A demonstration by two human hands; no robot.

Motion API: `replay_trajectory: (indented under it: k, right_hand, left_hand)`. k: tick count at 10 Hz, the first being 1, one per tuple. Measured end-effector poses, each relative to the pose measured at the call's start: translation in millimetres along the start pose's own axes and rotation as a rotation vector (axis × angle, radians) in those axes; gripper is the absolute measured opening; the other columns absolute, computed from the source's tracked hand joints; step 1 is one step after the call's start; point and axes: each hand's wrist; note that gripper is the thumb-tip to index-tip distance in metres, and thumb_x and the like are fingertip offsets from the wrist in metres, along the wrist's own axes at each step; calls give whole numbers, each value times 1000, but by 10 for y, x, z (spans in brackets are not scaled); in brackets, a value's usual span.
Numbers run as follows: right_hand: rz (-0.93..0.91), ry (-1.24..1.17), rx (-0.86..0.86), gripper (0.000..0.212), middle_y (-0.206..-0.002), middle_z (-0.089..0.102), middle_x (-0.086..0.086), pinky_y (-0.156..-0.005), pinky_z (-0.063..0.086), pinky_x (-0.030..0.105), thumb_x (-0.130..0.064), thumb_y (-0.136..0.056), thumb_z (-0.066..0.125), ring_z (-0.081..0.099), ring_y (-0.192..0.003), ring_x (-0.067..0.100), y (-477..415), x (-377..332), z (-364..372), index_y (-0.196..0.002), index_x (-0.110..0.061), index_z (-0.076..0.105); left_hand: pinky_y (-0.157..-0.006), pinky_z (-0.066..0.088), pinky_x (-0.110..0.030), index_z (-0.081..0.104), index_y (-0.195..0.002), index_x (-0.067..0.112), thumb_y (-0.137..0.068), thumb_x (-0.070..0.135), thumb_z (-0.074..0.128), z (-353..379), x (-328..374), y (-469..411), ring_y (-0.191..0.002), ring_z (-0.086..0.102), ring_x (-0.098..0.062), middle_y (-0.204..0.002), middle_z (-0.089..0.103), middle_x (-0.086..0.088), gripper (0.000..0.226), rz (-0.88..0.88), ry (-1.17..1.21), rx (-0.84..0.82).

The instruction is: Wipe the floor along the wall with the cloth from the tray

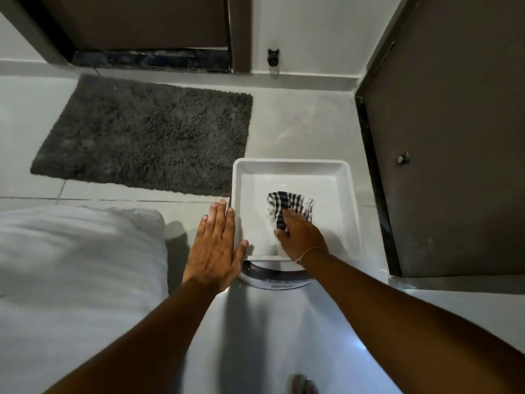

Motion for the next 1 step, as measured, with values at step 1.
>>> replay_trajectory:
  k: [1]
  right_hand:
    - [9,-341,237,48,-150,44,14,-118,31,37,-15,-98,54,40,-140,26,216,-174,-497,-143,-7,42]
  left_hand:
    - [-123,-12,-39,-15,-153,7,-93,55,-1,-299,-75,49,-151,-23,-25,-165,-20,-15,78,-47,60,50]
Point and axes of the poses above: each hand's wrist, its own y-axis away from the middle knuckle, its own z-axis out of the palm, x = y × z
